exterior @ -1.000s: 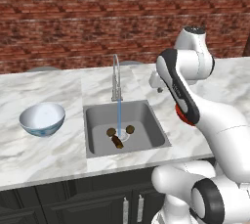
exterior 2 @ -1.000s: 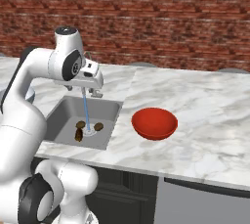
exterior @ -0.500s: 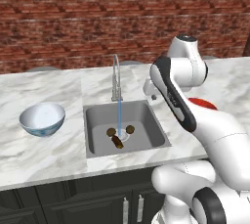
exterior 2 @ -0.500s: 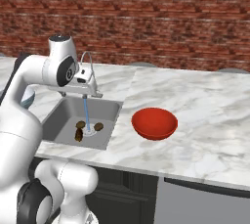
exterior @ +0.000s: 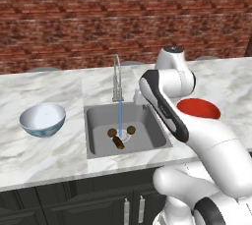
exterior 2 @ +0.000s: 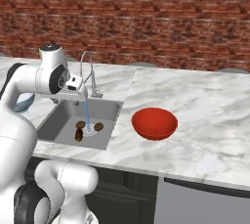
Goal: Pick the kiwis from the sink and place them in one bowl. Place the sweet potato in the other bowl. Then turn off the sink faucet.
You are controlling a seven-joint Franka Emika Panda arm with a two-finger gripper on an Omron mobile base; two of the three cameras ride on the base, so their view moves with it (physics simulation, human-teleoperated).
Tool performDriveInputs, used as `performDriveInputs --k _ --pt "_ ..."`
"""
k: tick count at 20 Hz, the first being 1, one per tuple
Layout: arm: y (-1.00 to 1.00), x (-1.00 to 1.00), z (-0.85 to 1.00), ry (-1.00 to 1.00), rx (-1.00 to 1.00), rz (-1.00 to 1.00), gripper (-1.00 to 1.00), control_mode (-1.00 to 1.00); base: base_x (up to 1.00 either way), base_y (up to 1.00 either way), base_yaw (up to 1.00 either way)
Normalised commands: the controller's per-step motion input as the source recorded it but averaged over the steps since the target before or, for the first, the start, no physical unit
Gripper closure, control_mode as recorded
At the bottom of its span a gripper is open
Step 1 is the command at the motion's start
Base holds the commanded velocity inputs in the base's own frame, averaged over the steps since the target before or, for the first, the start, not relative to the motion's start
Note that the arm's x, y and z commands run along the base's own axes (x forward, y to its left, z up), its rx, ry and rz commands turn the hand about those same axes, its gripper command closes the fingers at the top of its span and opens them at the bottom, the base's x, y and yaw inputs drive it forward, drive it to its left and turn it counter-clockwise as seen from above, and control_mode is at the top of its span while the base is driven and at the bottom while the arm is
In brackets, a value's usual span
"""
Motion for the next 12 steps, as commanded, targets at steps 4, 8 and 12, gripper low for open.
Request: performDriveInputs --k 4,8,12 --pt "0.35 -0.03 -0.26 0.01 0.00 0.00 -1.00 -1.00 0.00 0.00 0.00" --pt "0.36 -0.01 -0.28 0.04 0.00 0.00 -1.00 -1.00 0.00 0.00 0.00" --pt "0.32 0.00 -0.34 0.05 0.00 0.00 -1.00 -1.00 0.00 0.00 0.00"
